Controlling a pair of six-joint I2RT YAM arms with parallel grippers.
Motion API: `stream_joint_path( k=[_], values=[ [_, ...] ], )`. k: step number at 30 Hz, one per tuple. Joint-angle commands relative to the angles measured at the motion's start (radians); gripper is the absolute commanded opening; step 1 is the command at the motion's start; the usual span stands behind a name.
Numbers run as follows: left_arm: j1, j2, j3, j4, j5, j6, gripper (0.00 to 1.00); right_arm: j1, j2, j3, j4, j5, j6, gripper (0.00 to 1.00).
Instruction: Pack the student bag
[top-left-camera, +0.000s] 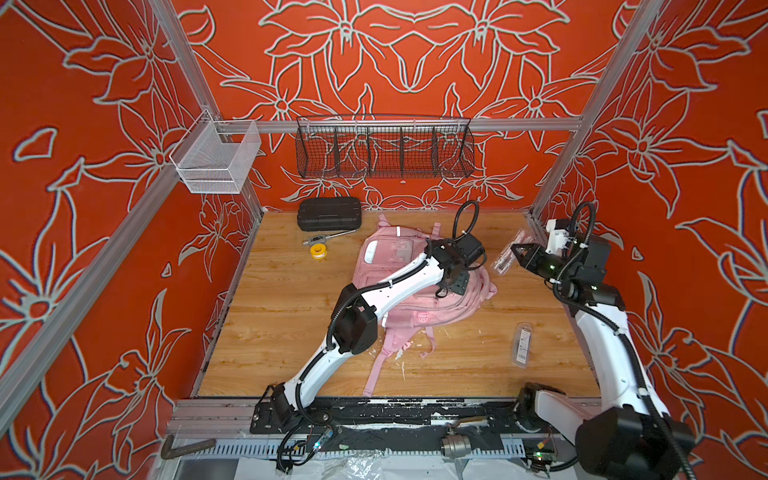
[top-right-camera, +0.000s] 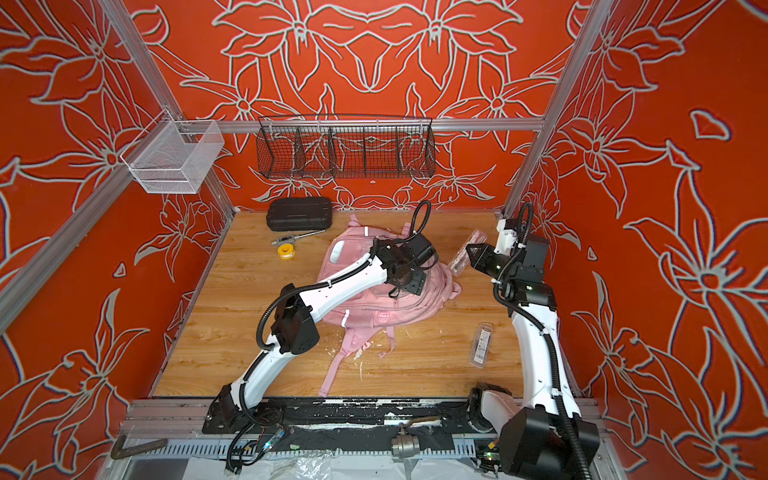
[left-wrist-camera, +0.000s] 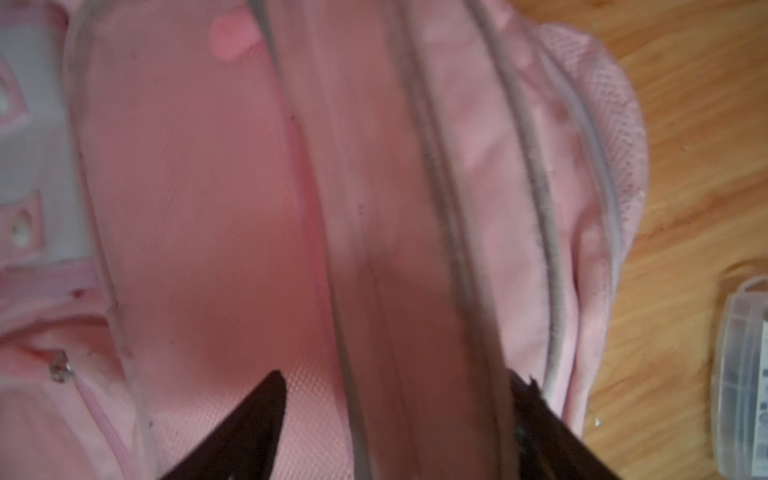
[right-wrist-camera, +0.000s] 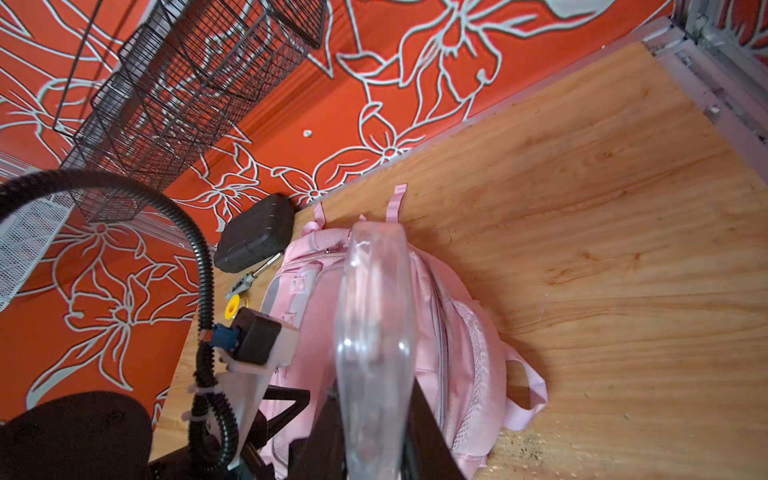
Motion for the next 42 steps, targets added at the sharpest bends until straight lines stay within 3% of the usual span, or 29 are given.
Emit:
stream_joint_path(
  k=[1, 2, 4, 9, 14, 18, 21, 28, 36, 40, 42],
  values=[
    [0.007, -0.002, 0.034, -0.088, -0.059, -0.048, 0.40, -0.008, -0.012, -0.016, 0.000, -0.029, -0.015, 0.10],
    [0.007, -0.012, 0.032, -0.084, -0.059, -0.049, 0.30, -0.008, -0.011, -0.022, 0.006, -0.035, -0.011, 0.10],
    [0.007, -0.035, 0.031, -0.072, -0.056, -0.046, 0.21, -0.008, -0.006, -0.029, 0.018, -0.044, -0.003, 0.10],
    [0.013, -0.139, 0.011, -0.001, -0.028, -0.014, 0.18, -0.008, 0.032, -0.051, 0.079, -0.141, 0.029, 0.08],
    [0.052, -0.256, -0.101, 0.090, 0.051, -0.007, 0.14, 0.015, 0.082, -0.053, 0.128, -0.232, 0.074, 0.06],
    [0.086, -0.346, -0.214, 0.170, 0.102, -0.022, 0.07, 0.090, 0.125, -0.033, 0.136, -0.232, 0.095, 0.05],
    [0.091, -0.410, -0.325, 0.266, 0.131, -0.017, 0.03, 0.180, 0.170, -0.044, 0.239, -0.224, 0.190, 0.05],
    [0.093, -0.496, -0.532, 0.447, 0.166, -0.058, 0.00, 0.344, 0.327, -0.096, 0.531, -0.185, 0.459, 0.05],
    [0.094, -0.616, -0.742, 0.672, 0.121, -0.106, 0.00, 0.437, 0.496, -0.097, 0.625, -0.159, 0.580, 0.05],
    [0.094, -0.655, -0.811, 0.729, 0.113, -0.112, 0.00, 0.480, 0.590, -0.056, 0.671, -0.163, 0.611, 0.12],
    [0.096, -0.648, -0.817, 0.721, 0.119, -0.116, 0.00, 0.506, 0.637, 0.008, 0.619, -0.190, 0.584, 0.23]
  ],
)
